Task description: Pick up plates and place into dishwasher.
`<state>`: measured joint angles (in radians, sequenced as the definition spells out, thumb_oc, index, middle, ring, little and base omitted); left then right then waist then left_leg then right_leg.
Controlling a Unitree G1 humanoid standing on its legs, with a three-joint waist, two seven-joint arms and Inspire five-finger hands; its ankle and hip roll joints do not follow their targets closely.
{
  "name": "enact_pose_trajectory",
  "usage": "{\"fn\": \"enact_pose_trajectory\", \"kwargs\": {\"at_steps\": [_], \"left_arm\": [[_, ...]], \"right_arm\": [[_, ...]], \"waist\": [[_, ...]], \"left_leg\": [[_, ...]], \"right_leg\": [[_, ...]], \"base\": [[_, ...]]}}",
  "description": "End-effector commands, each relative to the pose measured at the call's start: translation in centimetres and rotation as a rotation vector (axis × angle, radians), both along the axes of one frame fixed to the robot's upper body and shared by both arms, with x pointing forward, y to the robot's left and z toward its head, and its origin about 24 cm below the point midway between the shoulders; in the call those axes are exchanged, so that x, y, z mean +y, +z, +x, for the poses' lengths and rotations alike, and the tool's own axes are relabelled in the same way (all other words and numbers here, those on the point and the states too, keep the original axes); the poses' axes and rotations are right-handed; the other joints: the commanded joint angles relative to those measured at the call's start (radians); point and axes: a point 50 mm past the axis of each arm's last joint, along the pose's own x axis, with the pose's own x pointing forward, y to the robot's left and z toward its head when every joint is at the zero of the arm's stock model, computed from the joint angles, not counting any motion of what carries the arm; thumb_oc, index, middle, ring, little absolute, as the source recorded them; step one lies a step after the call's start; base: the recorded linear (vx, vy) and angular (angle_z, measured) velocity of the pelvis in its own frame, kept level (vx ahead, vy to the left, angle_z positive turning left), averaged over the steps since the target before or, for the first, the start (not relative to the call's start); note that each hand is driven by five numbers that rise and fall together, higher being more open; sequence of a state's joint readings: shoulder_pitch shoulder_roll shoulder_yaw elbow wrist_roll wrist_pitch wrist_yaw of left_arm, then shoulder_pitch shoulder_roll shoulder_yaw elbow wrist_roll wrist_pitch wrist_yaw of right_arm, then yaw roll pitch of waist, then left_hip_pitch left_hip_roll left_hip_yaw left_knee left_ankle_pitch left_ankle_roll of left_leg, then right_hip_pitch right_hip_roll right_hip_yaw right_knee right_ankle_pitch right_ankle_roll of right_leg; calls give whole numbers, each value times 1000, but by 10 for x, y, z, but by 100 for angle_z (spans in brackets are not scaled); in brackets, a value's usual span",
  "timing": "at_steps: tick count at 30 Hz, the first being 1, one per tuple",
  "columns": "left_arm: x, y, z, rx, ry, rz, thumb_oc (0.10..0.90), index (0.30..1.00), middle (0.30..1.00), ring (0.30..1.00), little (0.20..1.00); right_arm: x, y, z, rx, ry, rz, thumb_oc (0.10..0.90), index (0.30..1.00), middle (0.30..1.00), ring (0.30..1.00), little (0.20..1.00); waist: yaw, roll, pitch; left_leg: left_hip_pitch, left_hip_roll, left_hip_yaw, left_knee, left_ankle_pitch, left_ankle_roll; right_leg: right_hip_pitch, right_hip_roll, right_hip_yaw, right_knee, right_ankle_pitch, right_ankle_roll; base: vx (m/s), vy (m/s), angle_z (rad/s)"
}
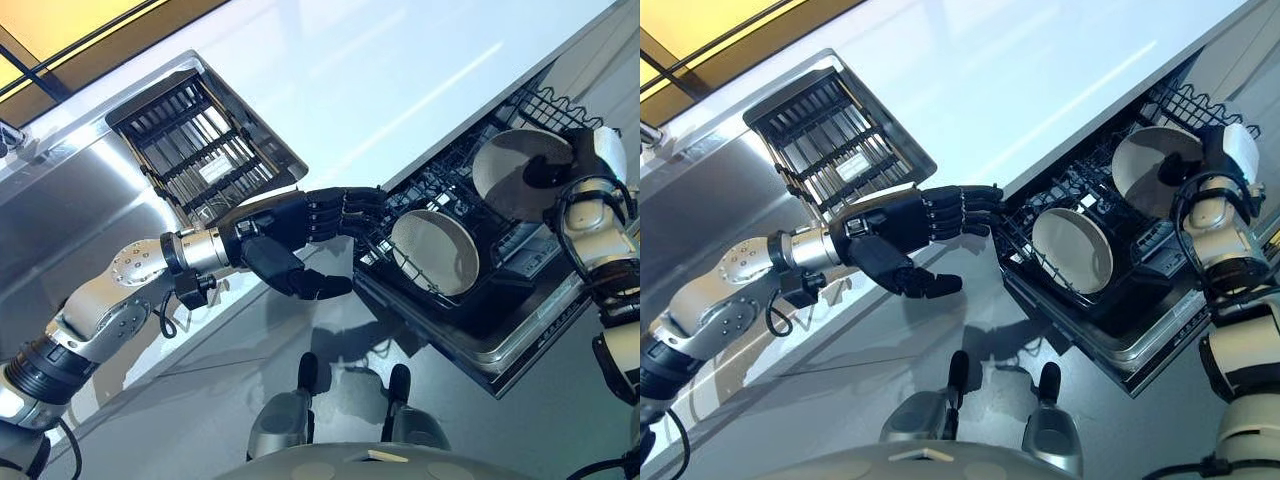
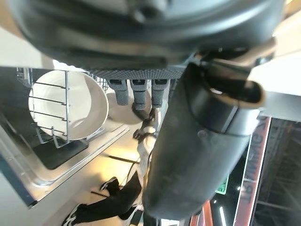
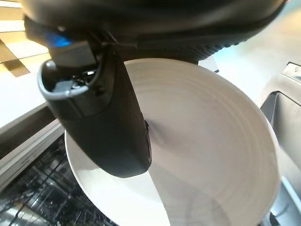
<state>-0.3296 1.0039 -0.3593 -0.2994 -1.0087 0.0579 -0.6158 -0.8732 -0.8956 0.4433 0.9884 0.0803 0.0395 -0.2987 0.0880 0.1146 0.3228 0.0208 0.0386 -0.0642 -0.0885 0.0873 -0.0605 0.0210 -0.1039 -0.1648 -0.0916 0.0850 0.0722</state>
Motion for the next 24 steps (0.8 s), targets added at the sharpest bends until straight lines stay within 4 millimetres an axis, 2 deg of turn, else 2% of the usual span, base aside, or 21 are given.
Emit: {"fn": "enact_pose_trajectory", "kwargs": {"at_steps": [1,5,10,12,17,24], "left_arm": [[-7,8,-8,34,-137,-59,800,900,900,900,900],[-8,-11,-12,142,-186,-63,800,900,900,900,900],[-6,-33,-21,258,-224,-100,800,900,900,900,900],[0,-49,-26,319,-239,-72,800,900,900,900,900],[5,-65,-32,334,-221,-80,800,900,900,900,900],[1,-64,-35,261,-272,-59,800,900,900,900,900]], "right_arm": [[9,84,7,-243,74,-108,100,300,300,300,200],[17,86,13,-228,90,-121,100,300,300,300,200],[17,82,15,-203,90,-126,100,300,300,300,200],[18,82,17,-193,91,-109,100,300,300,300,200],[28,78,24,-141,133,-83,100,300,300,300,200],[40,36,34,61,222,104,100,300,300,300,200]], "waist": [[2,-11,-15],[2,-4,-3],[10,2,7],[15,6,17],[16,15,26],[35,21,20]], "left_leg": [[-52,-86,3,1,-21,51],[-66,-87,4,1,-16,51],[-76,-88,6,1,-12,53],[-82,-87,7,1,-9,53],[-85,-86,9,1,-5,52],[-80,-84,5,1,-2,50]], "right_leg": [[-29,23,1,12,27,2],[-44,22,-1,14,28,-2],[-54,22,-3,17,28,-4],[-61,22,-7,21,27,-5],[-66,22,-10,25,25,-5],[-50,18,-32,20,19,-5]], "base": [[-32,0,6],[-22,8,6],[-7,-3,0],[-54,-11,-1],[-17,4,-1],[0,0,0]]}}
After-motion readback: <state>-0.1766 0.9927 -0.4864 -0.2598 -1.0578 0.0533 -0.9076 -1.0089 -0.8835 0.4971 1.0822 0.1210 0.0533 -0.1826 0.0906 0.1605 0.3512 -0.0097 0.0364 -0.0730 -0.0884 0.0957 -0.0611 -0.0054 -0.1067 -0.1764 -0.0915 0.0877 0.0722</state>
